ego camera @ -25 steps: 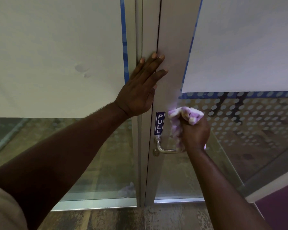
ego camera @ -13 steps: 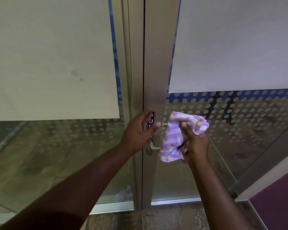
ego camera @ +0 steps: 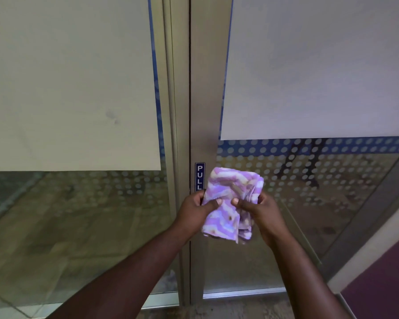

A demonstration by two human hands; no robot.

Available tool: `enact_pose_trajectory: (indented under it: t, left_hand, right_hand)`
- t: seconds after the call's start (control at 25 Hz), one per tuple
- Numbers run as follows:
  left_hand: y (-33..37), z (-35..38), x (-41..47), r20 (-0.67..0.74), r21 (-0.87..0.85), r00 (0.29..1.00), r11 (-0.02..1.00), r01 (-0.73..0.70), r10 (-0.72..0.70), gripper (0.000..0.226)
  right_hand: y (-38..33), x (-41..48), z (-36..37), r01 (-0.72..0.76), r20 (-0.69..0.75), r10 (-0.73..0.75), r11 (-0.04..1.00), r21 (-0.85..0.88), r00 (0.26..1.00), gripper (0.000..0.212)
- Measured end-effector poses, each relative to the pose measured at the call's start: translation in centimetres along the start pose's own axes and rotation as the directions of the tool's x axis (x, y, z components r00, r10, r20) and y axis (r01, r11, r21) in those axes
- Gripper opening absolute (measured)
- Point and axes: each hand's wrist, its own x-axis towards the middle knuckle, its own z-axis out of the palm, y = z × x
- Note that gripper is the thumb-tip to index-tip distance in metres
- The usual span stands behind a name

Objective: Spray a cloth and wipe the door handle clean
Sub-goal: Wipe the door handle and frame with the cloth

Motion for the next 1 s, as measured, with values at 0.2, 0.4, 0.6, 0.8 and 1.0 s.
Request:
enact_pose_trajectory:
  t: [0.2,0.4,0.6,0.8,1.0]
  left_hand:
    - [1.2,0.9,-1.1,-0.025,-0.137,0.998,0.989,0.052,-0.056,0.022]
    - [2.3,1.0,-2.2,-0.015,-0.15,0.999,0.988,0.043,-0.045,0.026]
    - [4.1,1.2,-3.5,0.108,-0.162,0.994,0.987,0.012,0.006,0.041]
    - [6.7,0.8,-3.8,0.326,-0.073,0.944,0.994,0.079,-0.051,0.039]
    - [8.3,-1.0,-4.4,0.538,-0.078,0.826,0.966,0.246,-0.167,0.061]
  right_hand:
    - [-1.9,-0.8,-0.1,0.088,-0.05,-0.091,0.994,-0.065,0.995,0.017]
    - [-3.5,-2.3,-0.4,0.117,0.072,-0.112,0.99,-0.083,0.991,0.027]
    - [-5.3,-4.4,0.0,0.114,0.042,-0.114,0.993,0.004,0.993,0.011]
    - [-7.9,-6.7,-0.3,0.302,0.074,-0.294,0.942,-0.148,0.953,0.01]
    - [-9.4,-10.0,0.1,0.415,0.069,-0.421,0.832,-0.368,0.905,0.023]
